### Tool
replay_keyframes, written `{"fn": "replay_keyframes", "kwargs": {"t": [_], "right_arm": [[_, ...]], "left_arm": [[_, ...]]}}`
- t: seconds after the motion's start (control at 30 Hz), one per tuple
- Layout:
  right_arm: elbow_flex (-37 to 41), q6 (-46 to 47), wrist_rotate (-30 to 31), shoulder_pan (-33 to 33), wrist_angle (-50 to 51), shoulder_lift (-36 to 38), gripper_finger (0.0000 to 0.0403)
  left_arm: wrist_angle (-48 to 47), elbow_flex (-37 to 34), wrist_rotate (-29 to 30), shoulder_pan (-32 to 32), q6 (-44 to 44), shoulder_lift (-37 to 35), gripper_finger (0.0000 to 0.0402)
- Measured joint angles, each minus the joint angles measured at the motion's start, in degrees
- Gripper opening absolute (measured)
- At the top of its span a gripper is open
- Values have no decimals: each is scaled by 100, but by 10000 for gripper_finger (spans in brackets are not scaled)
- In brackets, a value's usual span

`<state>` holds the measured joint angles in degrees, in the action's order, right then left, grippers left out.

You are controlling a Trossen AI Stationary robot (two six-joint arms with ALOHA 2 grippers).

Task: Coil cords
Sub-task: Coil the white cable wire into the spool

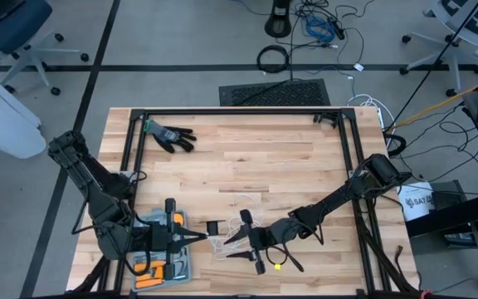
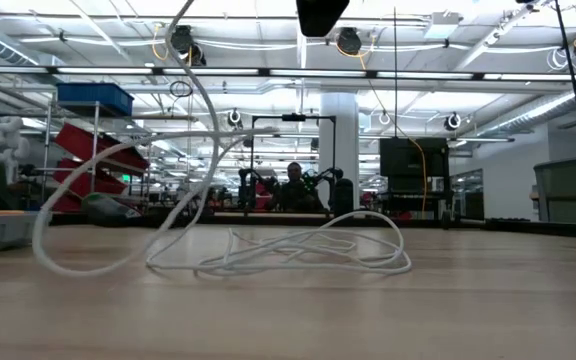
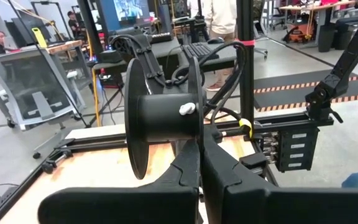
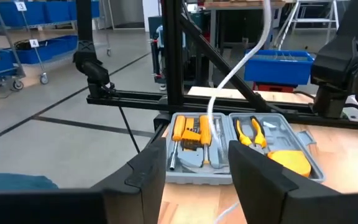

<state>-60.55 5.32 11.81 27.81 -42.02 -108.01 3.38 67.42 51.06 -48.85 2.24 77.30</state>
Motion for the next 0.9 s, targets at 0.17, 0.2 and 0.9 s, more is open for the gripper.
{"fn": "replay_keyframes", "kwargs": {"t": [0.17, 0.2, 0.9], "right_arm": [[0, 83, -2, -9, -45, 0, 148], [0, 77, -2, -9, -50, 0, 146], [2, 107, 59, -9, 281, 2, 66]], "left_arm": [[0, 0, -197, 72, 19, 2, 0], [2, 0, -236, 106, 24, 16, 0], [32, 2, -589, 495, 109, 208, 0]]}}
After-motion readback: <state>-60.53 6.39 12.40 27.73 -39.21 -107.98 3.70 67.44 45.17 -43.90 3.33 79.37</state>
